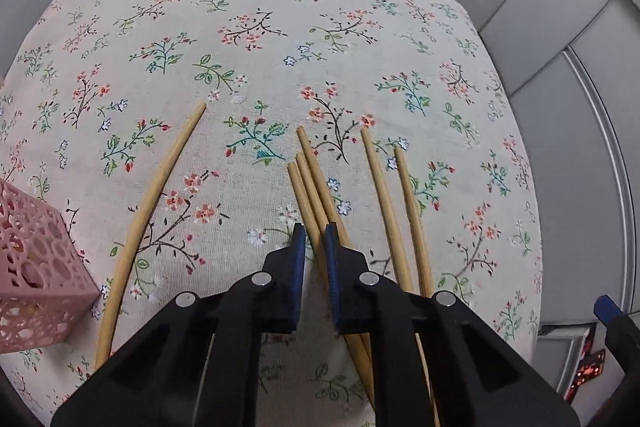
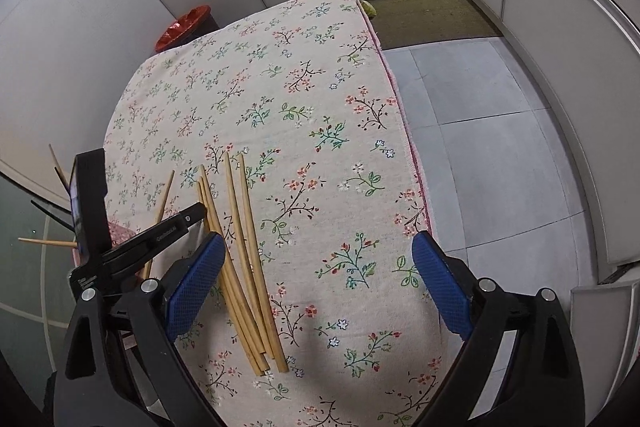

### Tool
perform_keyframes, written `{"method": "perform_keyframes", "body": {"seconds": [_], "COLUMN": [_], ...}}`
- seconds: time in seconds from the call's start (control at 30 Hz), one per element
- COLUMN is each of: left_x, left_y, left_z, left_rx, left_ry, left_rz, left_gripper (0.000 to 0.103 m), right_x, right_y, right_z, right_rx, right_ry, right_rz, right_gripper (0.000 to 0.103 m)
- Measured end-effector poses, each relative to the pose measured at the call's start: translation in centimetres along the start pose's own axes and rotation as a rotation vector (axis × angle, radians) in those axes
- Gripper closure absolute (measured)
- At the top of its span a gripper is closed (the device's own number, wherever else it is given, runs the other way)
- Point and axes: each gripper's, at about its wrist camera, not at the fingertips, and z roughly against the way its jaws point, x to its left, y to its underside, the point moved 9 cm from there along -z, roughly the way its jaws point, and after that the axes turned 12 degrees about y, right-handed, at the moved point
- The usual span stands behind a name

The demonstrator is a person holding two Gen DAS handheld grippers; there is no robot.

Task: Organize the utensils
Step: 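Reach the left tool to the wooden chopstick pile and grasp one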

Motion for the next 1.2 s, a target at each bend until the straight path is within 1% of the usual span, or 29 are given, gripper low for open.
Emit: {"method": "perform_keyframes", "body": {"seconds": [0.13,0.27,0.37,0.47,0.53,0.57,0.63,0.8,0.97,1.03,1.13,1.2], "left_x": [0.3,0.5,0.2,-0.3,-0.5,-0.5,-0.7,-1.5,-2.8,-3.1,-3.6,-3.7], "left_y": [-0.3,-0.3,-0.7,-0.9,-0.9,-0.8,-0.4,0.2,1.3,2.0,3.1,3.9], "left_z": [-0.1,-0.3,-0.9,-1.5,-1.8,-1.7,-1.4,1.9,7.4,9.4,12.7,14.8], "left_rx": [-0.001,0.005,0.022,0.043,0.050,0.052,0.050,0.006,-0.063,-0.086,-0.131,-0.159], "left_ry": [-0.014,-0.029,-0.055,-0.095,-0.108,-0.109,-0.086,-0.060,-0.019,0.002,0.031,0.045], "left_rz": [0.005,-0.006,-0.016,-0.047,-0.056,-0.053,-0.051,-0.123,-0.220,-0.238,-0.275,-0.296], "left_gripper": [0.095,0.095,0.092,0.092,0.094,0.095,0.097,0.097,0.097,0.097,0.097,0.097], "right_x": [-0.1,0.1,0.3,0.5,0.6,0.6,0.6,0.7,1.6,2.1,2.9,3.5], "right_y": [-0.1,-0.1,0.0,0.1,0.2,0.2,0.3,0.4,0.6,0.7,0.8,0.9], "right_z": [-0.1,-0.3,-0.3,-0.3,-0.2,-0.2,-0.1,0.0,0.0,-0.1,-0.3,-0.7], "right_rx": [0.001,0.006,0.007,0.007,0.007,0.008,0.008,0.005,0.005,0.007,0.015,0.024], "right_ry": [-0.001,0.000,0.000,0.000,0.000,-0.001,-0.001,-0.001,-0.005,-0.013,-0.025,-0.034], "right_rz": [-0.004,-0.005,0.002,0.009,0.007,0.005,0.003,0.004,0.018,0.023,0.030,0.036], "right_gripper": [0.013,0.013,0.013,0.013,0.013,0.013,0.013,0.013,0.013,0.015,0.024,0.035]}}
